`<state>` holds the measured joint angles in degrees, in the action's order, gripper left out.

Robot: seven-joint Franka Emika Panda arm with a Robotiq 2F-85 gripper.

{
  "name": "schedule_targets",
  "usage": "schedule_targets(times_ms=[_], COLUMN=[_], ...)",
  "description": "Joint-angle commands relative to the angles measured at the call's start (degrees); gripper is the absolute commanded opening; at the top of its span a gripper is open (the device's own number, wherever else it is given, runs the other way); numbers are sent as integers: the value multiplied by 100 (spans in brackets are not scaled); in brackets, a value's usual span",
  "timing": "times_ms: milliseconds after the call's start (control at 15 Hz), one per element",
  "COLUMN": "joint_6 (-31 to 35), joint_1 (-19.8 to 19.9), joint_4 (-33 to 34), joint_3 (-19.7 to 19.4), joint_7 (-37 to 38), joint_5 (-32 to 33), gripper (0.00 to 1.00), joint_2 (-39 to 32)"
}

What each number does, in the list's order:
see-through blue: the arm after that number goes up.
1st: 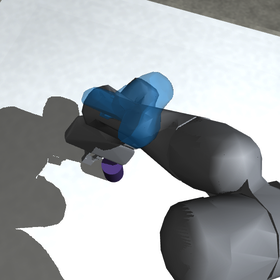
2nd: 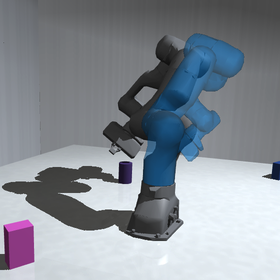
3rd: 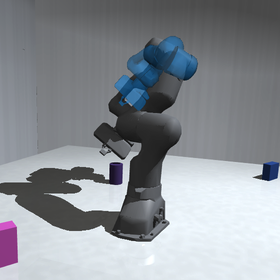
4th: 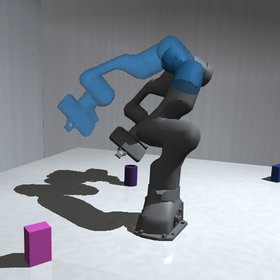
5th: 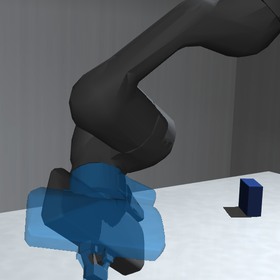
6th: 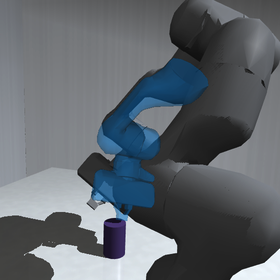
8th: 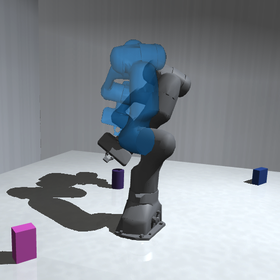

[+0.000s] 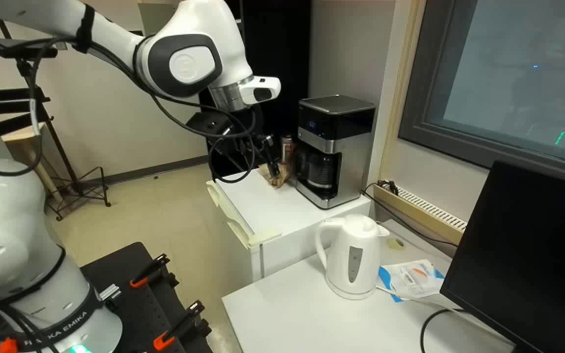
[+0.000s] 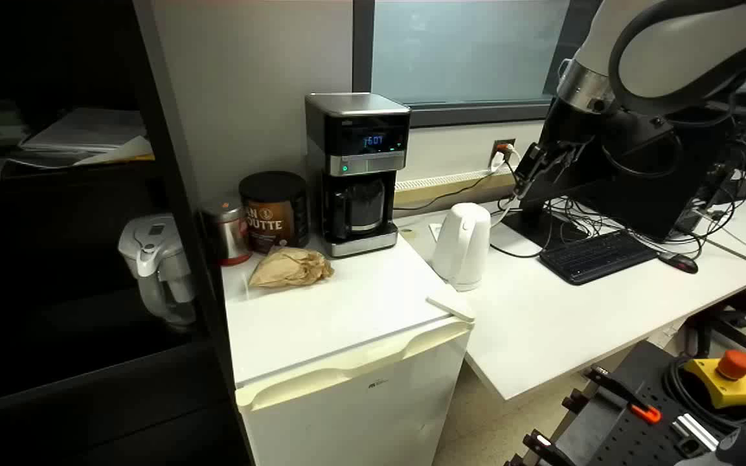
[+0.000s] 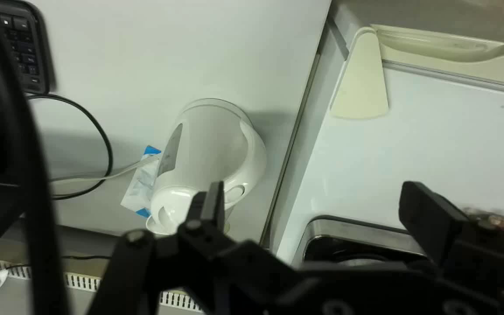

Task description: Press a button on the coffeemaker

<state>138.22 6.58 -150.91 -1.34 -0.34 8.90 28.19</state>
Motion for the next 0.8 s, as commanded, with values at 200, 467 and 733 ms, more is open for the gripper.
schedule_targets(times_ms=[200,467,733], joint_6=[-20,-20,123], joint_1=[-24,-24,-166], joint_4=[11,11,179], joint_3=[-24,-24,-70], joint_7=[8,8,-373], joint_5=[13,13,29], gripper=[100,100,100], joint_2=[3,2,-392])
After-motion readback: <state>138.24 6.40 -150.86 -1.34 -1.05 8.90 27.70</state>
